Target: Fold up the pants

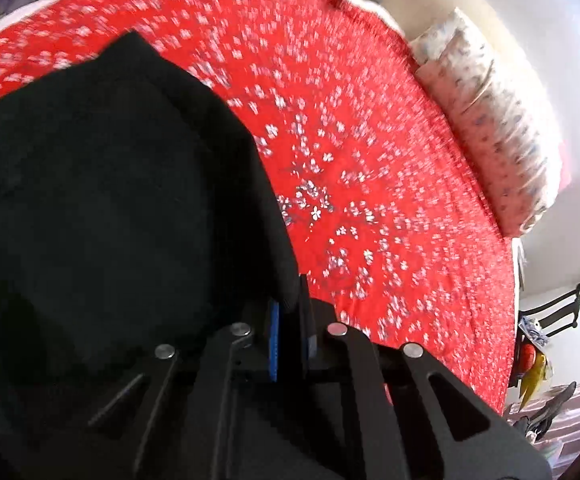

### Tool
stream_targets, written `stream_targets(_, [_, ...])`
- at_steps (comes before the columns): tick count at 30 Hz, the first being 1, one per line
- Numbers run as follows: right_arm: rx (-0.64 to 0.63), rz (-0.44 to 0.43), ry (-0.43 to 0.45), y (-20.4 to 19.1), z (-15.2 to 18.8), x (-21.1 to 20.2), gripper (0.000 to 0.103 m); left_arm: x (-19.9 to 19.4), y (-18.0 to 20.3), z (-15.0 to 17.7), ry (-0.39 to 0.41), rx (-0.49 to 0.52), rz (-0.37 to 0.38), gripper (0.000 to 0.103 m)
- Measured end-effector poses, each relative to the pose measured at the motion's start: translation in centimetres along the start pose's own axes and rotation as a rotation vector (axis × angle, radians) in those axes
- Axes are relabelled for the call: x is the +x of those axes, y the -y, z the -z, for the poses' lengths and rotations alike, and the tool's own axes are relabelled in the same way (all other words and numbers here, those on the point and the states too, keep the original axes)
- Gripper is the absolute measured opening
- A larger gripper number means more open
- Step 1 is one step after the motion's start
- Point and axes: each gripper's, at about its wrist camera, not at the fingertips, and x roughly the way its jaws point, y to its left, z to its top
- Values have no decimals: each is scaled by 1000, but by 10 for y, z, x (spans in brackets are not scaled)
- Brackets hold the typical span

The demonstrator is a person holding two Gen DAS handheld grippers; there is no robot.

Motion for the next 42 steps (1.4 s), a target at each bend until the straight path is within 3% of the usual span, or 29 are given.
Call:
stream_targets(5, [0, -48, 23, 0, -6, -9, 5, -67, -9, 23, 94, 67, 47, 7])
stream_targets(11, [-28, -91, 108, -2, -17, -34, 5, -165, -30, 66, 199, 106, 161, 7])
stream_targets(17, [23, -131, 106, 14, -25, -54, 5, -247, -85, 137, 358, 116, 227, 7])
stream_targets(20, [12, -102, 72, 20, -24, -58, 5, -243, -119, 170, 365, 86, 172, 8])
stream_targets(22, [-7, -59, 31, 22, -18, -56, 5, -227, -141, 180, 316, 21, 135, 9])
stream_targets(24, [-15, -26, 3, 26, -14, -55, 5, -220, -162, 186, 260, -51, 134, 9])
stream_targets(26, [-13, -11, -17, 31, -13, -54, 5, -216, -166, 187, 260, -50, 131, 10])
stream_targets(28, [-1, -10, -37, 38, -12, -55, 5, -221, -166, 185, 297, -35, 111, 26])
stream_targets(31, [20, -6, -62, 45, -11, -55, 5, -229, -178, 177, 344, -100, 121, 53])
stream_targets(33, [22, -12, -65, 45, -11, -56, 5, -231, -191, 166, 331, -159, 154, 60])
stream_targets(40, [7, -4, -55, 40, -11, -56, 5, -216, -206, 139, 205, -203, 272, 62])
stream_targets(42, [9, -4, -55, 40, -11, -55, 5, -213, -209, 131, 197, -207, 283, 57])
